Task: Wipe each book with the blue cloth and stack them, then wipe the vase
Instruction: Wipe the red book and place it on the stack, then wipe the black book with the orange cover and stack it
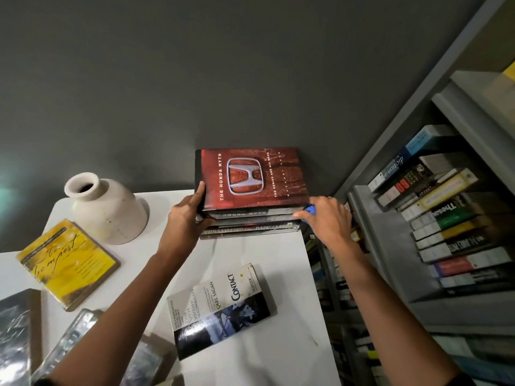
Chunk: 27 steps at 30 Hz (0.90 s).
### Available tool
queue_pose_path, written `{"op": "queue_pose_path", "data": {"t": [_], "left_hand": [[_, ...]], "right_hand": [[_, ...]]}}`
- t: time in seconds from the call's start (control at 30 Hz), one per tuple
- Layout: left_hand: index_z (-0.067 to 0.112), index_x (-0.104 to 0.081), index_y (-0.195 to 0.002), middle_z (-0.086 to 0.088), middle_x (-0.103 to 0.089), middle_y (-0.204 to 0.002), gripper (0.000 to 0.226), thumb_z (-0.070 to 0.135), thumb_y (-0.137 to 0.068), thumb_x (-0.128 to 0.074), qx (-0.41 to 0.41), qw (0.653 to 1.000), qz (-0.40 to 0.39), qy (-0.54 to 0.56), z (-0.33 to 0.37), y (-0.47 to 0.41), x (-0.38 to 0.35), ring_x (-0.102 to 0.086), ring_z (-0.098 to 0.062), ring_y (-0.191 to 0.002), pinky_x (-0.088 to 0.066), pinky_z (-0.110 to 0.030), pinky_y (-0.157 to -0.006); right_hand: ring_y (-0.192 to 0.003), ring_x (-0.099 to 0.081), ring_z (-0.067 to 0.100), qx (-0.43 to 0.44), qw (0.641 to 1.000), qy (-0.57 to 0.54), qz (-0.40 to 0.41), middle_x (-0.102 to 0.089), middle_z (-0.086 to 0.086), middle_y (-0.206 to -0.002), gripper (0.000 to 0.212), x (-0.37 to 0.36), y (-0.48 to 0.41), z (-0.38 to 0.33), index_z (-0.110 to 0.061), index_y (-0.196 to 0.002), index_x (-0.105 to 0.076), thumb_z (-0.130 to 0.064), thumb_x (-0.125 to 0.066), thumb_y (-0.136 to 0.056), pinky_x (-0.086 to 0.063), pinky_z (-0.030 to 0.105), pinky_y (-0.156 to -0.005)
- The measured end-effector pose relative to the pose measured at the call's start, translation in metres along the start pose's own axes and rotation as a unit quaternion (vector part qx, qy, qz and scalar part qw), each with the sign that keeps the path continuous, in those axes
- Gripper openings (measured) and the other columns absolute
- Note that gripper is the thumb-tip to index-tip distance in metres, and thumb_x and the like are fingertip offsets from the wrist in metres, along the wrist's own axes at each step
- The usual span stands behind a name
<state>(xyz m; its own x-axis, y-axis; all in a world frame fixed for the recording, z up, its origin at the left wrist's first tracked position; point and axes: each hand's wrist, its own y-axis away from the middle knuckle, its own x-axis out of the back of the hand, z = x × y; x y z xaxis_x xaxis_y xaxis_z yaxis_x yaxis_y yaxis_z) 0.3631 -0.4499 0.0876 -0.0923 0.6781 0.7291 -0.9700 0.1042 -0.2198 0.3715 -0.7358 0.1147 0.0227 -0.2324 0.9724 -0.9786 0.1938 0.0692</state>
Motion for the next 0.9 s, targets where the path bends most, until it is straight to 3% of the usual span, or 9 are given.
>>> {"op": "queue_pose_path", "data": {"t": [0.17, 0.33, 0.43, 0.57, 0.67, 0.77, 0.9], "left_hand": [[0.007, -0.032, -0.15, -0.021, -0.063, -0.121, 0.085, -0.001, -0.078, -0.077, 0.009, 1.0, 0.001, -0.002, -0.003, 0.003, 0.0, -0.061, -0.034, -0.099, -0.041, -0.027, -0.085], [0.004, -0.019, -0.152, -0.026, -0.056, -0.13, 0.091, -0.002, -0.08, -0.074, 0.008, 0.999, -0.045, -0.008, 0.002, 0.005, 0.009, -0.057, -0.042, -0.111, -0.044, -0.04, -0.097], [0.008, -0.018, -0.154, -0.025, -0.045, -0.144, 0.089, 0.007, -0.084, -0.074, 0.012, 0.997, -0.072, -0.019, 0.005, 0.023, 0.027, -0.048, -0.04, -0.128, -0.035, -0.036, -0.107], [0.004, -0.035, -0.148, -0.027, -0.059, -0.126, 0.072, 0.011, -0.086, -0.072, 0.021, 0.998, -0.056, -0.004, 0.004, 0.077, 0.06, -0.06, -0.038, -0.112, -0.049, -0.038, -0.09], [0.003, -0.052, -0.135, -0.021, -0.066, -0.113, 0.05, 0.011, -0.089, -0.069, 0.075, 0.995, -0.058, 0.04, 0.009, 0.128, 0.085, -0.066, -0.028, -0.103, -0.051, -0.027, -0.081], [0.003, -0.062, -0.123, -0.012, -0.071, -0.103, 0.033, 0.013, -0.092, -0.066, 0.11, 0.988, -0.102, 0.033, 0.008, 0.178, 0.106, -0.067, -0.018, -0.089, -0.042, -0.005, -0.073], [0.001, -0.067, -0.11, -0.013, -0.073, -0.098, 0.023, 0.017, -0.094, -0.062, 0.145, 0.978, -0.148, 0.024, -0.013, 0.232, 0.118, -0.068, -0.023, -0.086, -0.042, -0.021, -0.072]], "right_hand": [[-0.094, -0.062, 0.029, -0.004, 1.0, 0.012, 0.001, -0.067, 0.011, -0.1, 0.043, 0.0, 0.006, -0.004, -0.012, -0.1, -0.064, -0.05, -0.067, -0.082, -0.042, 0.031, -0.069], [-0.103, -0.06, 0.034, -0.069, 0.997, -0.028, -0.024, -0.065, 0.013, -0.111, 0.045, 0.005, 0.014, -0.007, -0.014, -0.107, -0.066, -0.05, -0.071, -0.08, -0.044, 0.034, -0.077], [-0.106, -0.06, 0.036, -0.119, 0.991, -0.056, -0.038, -0.065, 0.013, -0.114, 0.041, 0.004, 0.031, -0.006, -0.017, -0.107, -0.067, -0.045, -0.074, -0.078, -0.046, 0.035, -0.083], [-0.098, -0.061, 0.032, -0.126, 0.986, -0.098, -0.059, -0.067, 0.011, -0.104, 0.033, -0.003, 0.077, -0.01, -0.016, -0.094, -0.065, -0.043, -0.075, -0.077, -0.045, 0.032, -0.074], [-0.085, -0.06, 0.027, -0.103, 0.98, -0.141, -0.09, -0.068, 0.01, -0.094, 0.03, -0.011, 0.123, -0.019, -0.016, -0.082, -0.062, -0.043, -0.075, -0.077, -0.044, 0.029, -0.07], [-0.082, -0.063, 0.026, -0.101, 0.97, -0.182, -0.129, -0.069, 0.009, -0.089, 0.032, -0.025, 0.173, -0.035, -0.015, -0.079, -0.065, -0.044, -0.078, -0.073, -0.052, 0.033, -0.073], [-0.086, -0.064, 0.023, -0.108, 0.941, -0.237, -0.214, -0.069, 0.006, -0.09, 0.029, -0.042, 0.236, -0.055, -0.016, -0.079, -0.064, -0.04, -0.08, -0.073, -0.05, 0.03, -0.081]]}}
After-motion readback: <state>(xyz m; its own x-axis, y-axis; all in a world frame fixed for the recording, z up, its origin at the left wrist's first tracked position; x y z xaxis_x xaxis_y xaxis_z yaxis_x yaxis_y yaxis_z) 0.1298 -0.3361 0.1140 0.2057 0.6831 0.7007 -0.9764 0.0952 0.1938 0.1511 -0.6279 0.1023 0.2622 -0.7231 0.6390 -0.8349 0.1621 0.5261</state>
